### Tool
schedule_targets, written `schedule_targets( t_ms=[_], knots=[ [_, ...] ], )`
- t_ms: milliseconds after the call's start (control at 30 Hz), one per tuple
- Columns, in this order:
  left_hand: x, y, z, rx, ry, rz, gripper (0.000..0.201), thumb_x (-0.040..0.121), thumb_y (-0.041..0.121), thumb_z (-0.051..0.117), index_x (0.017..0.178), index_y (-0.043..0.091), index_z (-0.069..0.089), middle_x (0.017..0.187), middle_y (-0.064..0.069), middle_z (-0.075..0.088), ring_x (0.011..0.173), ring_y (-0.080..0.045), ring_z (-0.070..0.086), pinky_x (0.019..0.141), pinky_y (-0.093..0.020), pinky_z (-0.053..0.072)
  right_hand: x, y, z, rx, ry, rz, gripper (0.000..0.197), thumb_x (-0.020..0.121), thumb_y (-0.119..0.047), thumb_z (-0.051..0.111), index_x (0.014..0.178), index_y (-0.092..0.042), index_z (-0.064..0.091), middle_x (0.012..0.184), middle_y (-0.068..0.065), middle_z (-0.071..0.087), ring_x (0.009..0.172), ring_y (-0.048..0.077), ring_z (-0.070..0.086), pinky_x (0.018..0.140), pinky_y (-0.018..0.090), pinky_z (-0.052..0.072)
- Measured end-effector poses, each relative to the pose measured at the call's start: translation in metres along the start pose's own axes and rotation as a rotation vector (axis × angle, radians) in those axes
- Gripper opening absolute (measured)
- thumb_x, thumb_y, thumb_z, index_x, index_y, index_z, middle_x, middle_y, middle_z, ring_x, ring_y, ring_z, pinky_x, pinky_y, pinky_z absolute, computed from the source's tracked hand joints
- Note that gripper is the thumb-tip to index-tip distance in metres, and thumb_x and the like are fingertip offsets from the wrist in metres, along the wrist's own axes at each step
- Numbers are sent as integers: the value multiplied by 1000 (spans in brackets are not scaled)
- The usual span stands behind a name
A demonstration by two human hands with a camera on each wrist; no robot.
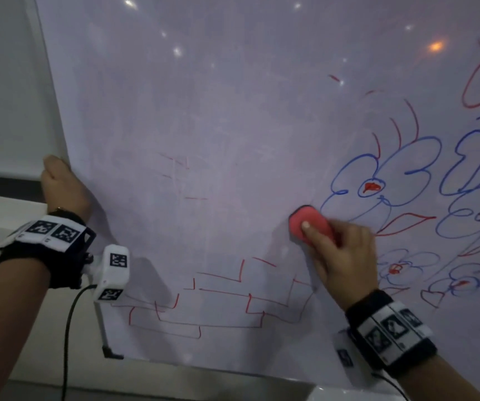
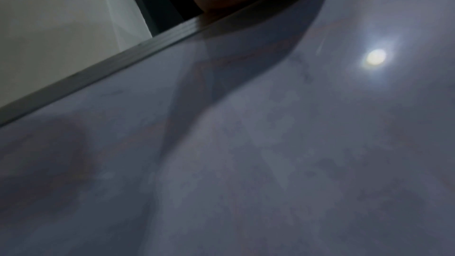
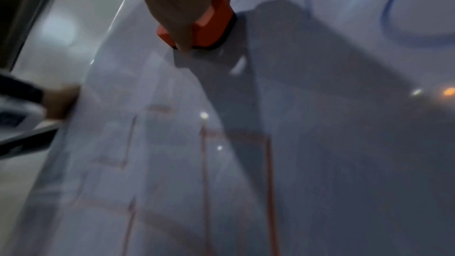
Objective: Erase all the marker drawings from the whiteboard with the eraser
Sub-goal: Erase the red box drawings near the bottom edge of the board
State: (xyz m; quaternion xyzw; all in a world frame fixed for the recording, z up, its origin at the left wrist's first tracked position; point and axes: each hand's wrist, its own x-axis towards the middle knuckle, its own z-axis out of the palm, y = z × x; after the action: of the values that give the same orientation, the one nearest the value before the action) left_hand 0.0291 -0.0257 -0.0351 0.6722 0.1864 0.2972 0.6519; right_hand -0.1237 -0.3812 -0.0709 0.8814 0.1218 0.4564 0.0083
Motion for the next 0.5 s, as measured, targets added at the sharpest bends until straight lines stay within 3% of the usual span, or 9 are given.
schedule_targets(
  t_ms=[67,167,200,267,333,400,433,500],
  knots=[
    [-3,2,-1,-38,-28,-16,40,99,19,18,60,14,23,91,-17,43,82,-18,30,70,-32,29,-13,-27,21,54,-58,-28,16,86,-25,57,100,-34,58,84,8,59,68,22,44,62,30,33],
    [-8,5,-3,-72,-78,-2,42,101,22,18,60,17,27,85,-12,41,77,-16,36,61,-20,30,-65,-30,45,-82,-145,-348,29,94,-13,36,112,-31,51,99,9,46,73,23,39,65,32,29],
    [-10,6,-4,-89,-88,-8,42,101,23,18,62,17,32,87,-10,44,78,-14,39,60,-17,31,-68,-24,41,-102,-151,-369,30,96,-14,33,113,-32,50,101,9,45,75,23,40,66,33,29],
    [-13,4,-6,-92,-89,-3,44,103,24,17,82,9,53,107,-8,48,94,-11,39,64,-3,31,-51,-12,24,-69,-121,-231,29,91,-19,42,111,-37,51,102,8,50,77,25,45,68,36,33],
    [-17,-1,-9,-101,-88,6,48,103,27,17,120,-3,50,125,-8,46,106,-9,37,69,6,27,-16,3,4,-57,-148,-15,25,86,-25,53,106,-40,54,94,10,62,72,30,54,66,40,42],
    [-20,-3,-11,-99,-103,-4,53,102,33,17,131,-3,42,132,-8,45,115,-10,39,76,1,26,2,9,-9,-39,-66,38,25,87,-29,55,111,-31,56,92,21,66,65,38,57,62,43,44],
    [-20,-3,-12,-89,-107,-4,55,102,35,16,132,-3,42,132,-6,45,117,-10,39,77,-1,25,5,2,-7,-7,-80,73,22,88,-34,55,109,-30,58,90,20,66,64,37,58,62,42,45],
    [-21,-5,-14,-58,-126,-8,59,101,40,15,132,-2,42,132,-5,45,120,-11,39,80,-4,26,5,-27,9,127,-125,91,15,88,-51,55,93,-39,62,83,-1,67,68,23,59,66,32,46]
  ],
)
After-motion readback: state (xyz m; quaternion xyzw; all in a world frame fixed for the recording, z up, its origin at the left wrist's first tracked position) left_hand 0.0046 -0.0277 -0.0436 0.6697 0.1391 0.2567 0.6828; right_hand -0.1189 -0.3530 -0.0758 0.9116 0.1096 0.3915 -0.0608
